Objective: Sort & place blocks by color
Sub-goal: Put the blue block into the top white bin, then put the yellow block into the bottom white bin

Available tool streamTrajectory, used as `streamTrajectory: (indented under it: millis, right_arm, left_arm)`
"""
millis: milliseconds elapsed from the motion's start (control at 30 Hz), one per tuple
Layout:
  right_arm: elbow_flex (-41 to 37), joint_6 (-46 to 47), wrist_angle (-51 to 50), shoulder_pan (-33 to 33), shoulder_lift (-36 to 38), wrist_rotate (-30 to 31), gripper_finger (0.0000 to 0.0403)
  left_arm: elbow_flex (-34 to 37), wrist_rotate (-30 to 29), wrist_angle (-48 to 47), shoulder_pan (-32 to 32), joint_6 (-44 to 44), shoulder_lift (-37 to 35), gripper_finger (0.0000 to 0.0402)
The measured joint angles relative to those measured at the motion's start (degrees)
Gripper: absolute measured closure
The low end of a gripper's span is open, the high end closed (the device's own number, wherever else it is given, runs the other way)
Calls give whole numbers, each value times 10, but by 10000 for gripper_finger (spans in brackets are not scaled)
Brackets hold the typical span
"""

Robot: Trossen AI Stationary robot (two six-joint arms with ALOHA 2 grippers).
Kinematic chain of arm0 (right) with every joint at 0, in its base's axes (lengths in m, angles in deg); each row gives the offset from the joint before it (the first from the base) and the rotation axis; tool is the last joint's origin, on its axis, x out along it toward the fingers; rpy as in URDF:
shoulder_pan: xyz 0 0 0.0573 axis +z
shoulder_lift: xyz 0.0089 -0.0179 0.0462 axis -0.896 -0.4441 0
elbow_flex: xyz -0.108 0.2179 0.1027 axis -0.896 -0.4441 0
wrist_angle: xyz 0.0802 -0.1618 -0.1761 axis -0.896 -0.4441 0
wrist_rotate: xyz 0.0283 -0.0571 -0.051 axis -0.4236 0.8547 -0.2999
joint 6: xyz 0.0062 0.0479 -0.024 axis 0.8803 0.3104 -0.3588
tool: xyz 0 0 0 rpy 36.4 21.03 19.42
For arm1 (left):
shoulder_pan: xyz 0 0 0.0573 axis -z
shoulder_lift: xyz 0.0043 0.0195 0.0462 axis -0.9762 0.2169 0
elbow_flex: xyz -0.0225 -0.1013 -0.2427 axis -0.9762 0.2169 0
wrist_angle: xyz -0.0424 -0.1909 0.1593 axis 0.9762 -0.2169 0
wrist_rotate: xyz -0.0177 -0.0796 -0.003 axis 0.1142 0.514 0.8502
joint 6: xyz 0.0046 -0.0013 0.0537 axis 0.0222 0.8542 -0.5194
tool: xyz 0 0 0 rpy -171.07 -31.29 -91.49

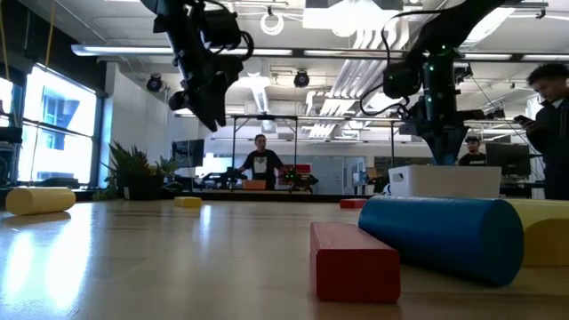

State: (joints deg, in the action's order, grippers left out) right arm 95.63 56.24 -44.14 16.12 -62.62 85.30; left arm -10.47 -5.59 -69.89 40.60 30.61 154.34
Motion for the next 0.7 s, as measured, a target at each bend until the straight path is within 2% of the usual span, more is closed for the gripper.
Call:
streamTrajectory:
  millis: [333, 700]
  right_arm:
    - [-14, 11, 19, -1, 0, 4, 199]
    - [-14, -9, 56, -1, 0, 1, 188]
  left_arm:
    - [5, 11, -100, 0, 65, 48, 268]
    - [5, 2, -210, 27, 109, 45, 268]
